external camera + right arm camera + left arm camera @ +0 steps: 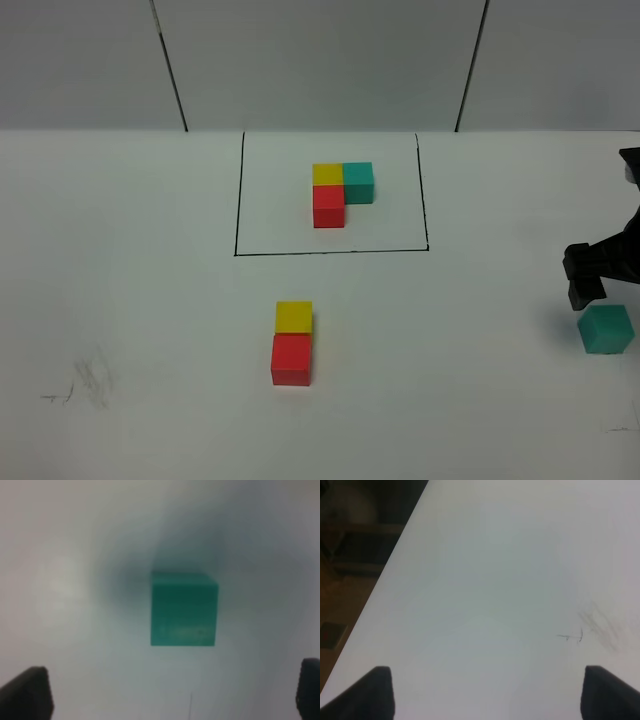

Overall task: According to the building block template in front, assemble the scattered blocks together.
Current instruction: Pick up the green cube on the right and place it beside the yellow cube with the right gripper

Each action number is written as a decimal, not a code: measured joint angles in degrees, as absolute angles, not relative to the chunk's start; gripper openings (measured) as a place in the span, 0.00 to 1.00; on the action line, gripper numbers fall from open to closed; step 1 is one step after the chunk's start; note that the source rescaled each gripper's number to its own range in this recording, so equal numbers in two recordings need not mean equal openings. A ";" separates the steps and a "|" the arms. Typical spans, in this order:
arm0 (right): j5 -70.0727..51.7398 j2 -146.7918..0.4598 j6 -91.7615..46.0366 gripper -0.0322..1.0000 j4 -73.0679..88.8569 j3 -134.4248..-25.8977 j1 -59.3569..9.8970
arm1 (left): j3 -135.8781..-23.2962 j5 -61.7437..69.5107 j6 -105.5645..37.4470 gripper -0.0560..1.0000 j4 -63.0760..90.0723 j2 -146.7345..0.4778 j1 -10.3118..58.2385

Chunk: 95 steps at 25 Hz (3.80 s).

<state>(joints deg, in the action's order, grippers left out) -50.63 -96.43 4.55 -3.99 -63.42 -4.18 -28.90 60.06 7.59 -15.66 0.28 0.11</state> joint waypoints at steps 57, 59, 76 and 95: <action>-39.29 -109.15 4.71 0.92 -4.49 -61.12 -1.85 | -28.90 60.06 7.64 0.83 -15.66 0.28 0.11; -39.22 -109.15 5.04 0.91 -4.95 -61.12 -1.85 | -28.90 60.06 7.64 0.83 -15.66 0.28 0.11; -36.97 -109.73 5.80 0.90 -6.34 -59.84 -1.85 | -28.90 60.06 7.64 0.83 -15.66 0.28 0.11; -32.86 -109.80 6.23 0.76 -6.35 -57.23 -1.85 | -28.90 60.06 7.58 0.83 -15.66 0.28 0.11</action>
<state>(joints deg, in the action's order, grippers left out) -32.86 -109.80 6.23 -6.35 -57.23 -1.85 -28.90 60.06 7.58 -15.66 0.28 0.11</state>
